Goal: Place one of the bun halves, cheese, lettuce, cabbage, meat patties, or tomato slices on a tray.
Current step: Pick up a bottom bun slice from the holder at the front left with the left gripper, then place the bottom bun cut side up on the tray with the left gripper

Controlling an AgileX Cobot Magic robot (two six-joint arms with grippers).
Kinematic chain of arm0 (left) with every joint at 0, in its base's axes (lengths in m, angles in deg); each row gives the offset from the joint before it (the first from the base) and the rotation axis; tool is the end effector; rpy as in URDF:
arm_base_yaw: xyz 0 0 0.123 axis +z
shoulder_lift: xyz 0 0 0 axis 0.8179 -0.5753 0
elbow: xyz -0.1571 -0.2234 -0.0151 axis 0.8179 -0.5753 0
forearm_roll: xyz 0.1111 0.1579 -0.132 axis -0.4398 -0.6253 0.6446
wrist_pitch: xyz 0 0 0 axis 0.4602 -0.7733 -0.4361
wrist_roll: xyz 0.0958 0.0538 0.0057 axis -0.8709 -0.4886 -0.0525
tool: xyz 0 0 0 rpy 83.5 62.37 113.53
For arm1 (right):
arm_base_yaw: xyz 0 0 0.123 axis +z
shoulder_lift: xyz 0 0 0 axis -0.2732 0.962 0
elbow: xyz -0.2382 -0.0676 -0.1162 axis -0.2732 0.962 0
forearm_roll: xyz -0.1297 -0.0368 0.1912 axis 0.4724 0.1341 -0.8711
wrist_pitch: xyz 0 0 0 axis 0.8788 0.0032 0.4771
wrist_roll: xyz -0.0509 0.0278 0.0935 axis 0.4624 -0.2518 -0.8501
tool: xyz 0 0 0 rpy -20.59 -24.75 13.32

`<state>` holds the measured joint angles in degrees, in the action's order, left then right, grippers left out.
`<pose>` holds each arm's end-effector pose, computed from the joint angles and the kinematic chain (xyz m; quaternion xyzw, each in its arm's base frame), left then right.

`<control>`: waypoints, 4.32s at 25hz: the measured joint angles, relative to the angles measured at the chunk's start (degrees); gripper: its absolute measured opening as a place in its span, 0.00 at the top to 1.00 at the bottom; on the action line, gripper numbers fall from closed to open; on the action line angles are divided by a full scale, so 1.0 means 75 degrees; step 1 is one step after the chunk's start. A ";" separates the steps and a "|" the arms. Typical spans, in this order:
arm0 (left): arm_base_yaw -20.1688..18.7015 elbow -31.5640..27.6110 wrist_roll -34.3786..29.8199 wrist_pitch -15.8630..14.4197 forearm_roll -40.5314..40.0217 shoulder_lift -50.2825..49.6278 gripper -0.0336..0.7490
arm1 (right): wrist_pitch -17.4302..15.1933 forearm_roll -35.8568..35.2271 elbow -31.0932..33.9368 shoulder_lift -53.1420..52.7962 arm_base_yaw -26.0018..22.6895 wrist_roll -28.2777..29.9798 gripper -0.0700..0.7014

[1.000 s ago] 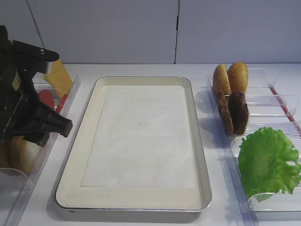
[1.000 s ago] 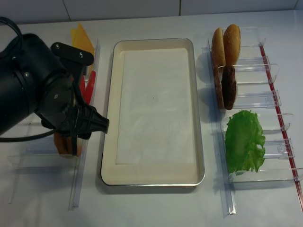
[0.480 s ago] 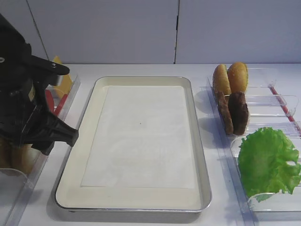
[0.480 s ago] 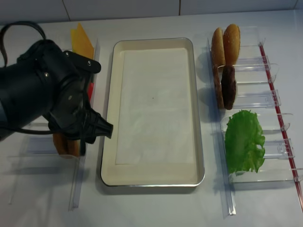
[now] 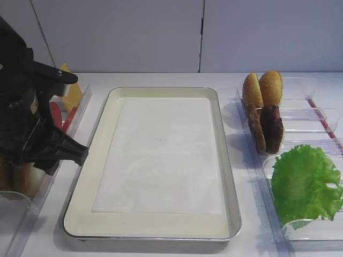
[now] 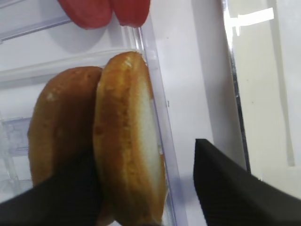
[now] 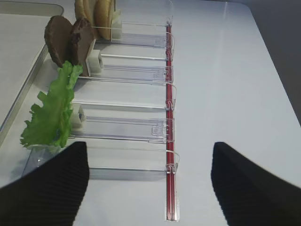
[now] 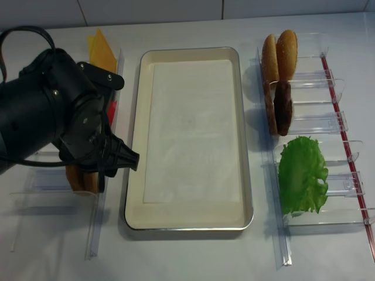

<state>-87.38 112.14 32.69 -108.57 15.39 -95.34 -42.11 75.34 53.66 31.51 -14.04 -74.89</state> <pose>0.2270 -0.1074 0.2215 0.0883 0.9828 0.0950 0.1317 0.0024 0.0018 0.2484 -0.0357 0.8660 0.0039 0.4988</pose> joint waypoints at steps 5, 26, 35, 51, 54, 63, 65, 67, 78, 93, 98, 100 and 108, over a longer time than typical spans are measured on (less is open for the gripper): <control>0.0000 0.0079 0.0000 -0.0100 0.0001 0.0000 0.48 | 0.0000 0.0000 0.0000 0.0000 0.0000 0.0000 0.20; 0.0043 0.0277 0.0471 -0.0382 -0.0159 0.0000 0.74 | 0.0000 0.0000 0.0000 0.0000 0.0000 0.0000 0.20; 0.0043 0.0369 0.0550 -0.0580 -0.0171 0.0110 0.74 | 0.0000 0.0000 0.0000 0.0000 0.0000 0.0000 0.20; 0.0043 0.0791 0.0394 -0.0724 0.1106 0.1909 0.74 | 0.0000 0.0000 0.0000 0.0000 0.0000 0.0000 0.20; 0.0043 0.0791 0.0123 -0.0135 0.1808 0.2191 0.74 | 0.0000 0.0000 0.0000 0.0000 0.0000 0.0000 0.20; 0.0043 -0.0081 -0.1356 0.2261 0.4277 0.2266 0.74 | 0.0000 0.0000 0.0000 0.0000 0.0000 0.0000 0.20; 0.0043 -0.0336 -0.2123 0.2649 0.5039 0.2216 0.74 | 0.0000 0.0000 0.0000 0.0000 0.0000 0.0000 0.20; 0.0043 -0.0483 -0.2925 0.2829 0.5925 0.2010 0.74 | 0.0000 0.0000 0.0000 0.0000 0.0000 0.0000 0.20; 0.0909 -0.0545 -0.8217 0.2231 1.1345 0.0265 0.74 | 0.0000 0.0000 0.0000 0.0000 0.0000 0.0000 0.20; 0.1710 -0.0545 -0.9192 0.1224 1.2968 -0.1173 0.75 | 0.0000 0.0000 0.0000 0.0000 0.0000 0.0000 0.20; 0.1710 -0.0545 -0.9192 0.1407 1.2807 -0.1243 0.75 | 0.0000 0.0000 0.0000 0.0000 0.0000 0.0000 0.20; 0.1710 -0.0545 -0.9192 0.1508 1.2776 -0.1243 0.75 | 0.0000 0.0000 0.0000 0.0000 0.0000 0.0000 0.20; 0.1710 -0.0545 -0.9214 0.1439 1.2877 -0.1717 0.75 | 0.0000 0.0000 0.0000 0.0000 0.0000 0.0000 0.20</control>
<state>-74.55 108.05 -36.41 -97.78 111.97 -108.21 -42.11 75.34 53.66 31.51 -14.04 -74.89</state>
